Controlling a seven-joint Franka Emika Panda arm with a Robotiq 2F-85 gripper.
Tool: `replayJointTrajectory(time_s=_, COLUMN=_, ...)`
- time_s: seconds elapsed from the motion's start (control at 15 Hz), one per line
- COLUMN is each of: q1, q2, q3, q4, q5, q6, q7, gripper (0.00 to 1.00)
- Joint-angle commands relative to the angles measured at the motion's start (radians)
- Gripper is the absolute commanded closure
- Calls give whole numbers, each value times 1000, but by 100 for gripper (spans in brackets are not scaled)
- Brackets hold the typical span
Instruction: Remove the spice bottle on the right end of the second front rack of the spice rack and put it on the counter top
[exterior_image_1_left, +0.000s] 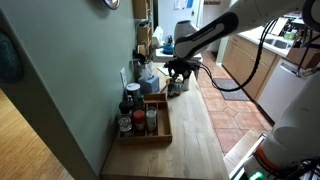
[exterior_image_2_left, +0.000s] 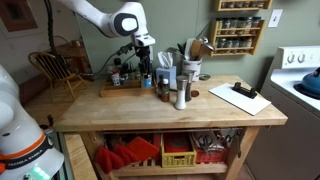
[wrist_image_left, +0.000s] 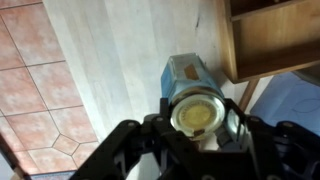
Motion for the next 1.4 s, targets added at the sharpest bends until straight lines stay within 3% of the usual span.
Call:
replayJointTrajectory(time_s=0.0, q1=-30, q2=-36, q3=1, q4=-120, q5=-20, q6=80, q7=124, gripper=70)
replayJointTrajectory(time_s=0.6, q1=-34, q2=-1, q3=13, q4=-245, q5=-99, q6=227, q7=486, gripper=70)
replayJointTrajectory(time_s=1.07, q1=-4, q2=45, q3=44, q4=-219, q5=-238, q6=204, q7=770, gripper=70)
replayJointTrajectory(time_s=1.33, q1=11, q2=56, q3=50, q4=-209, q5=-250, q6=200, q7=890, gripper=70)
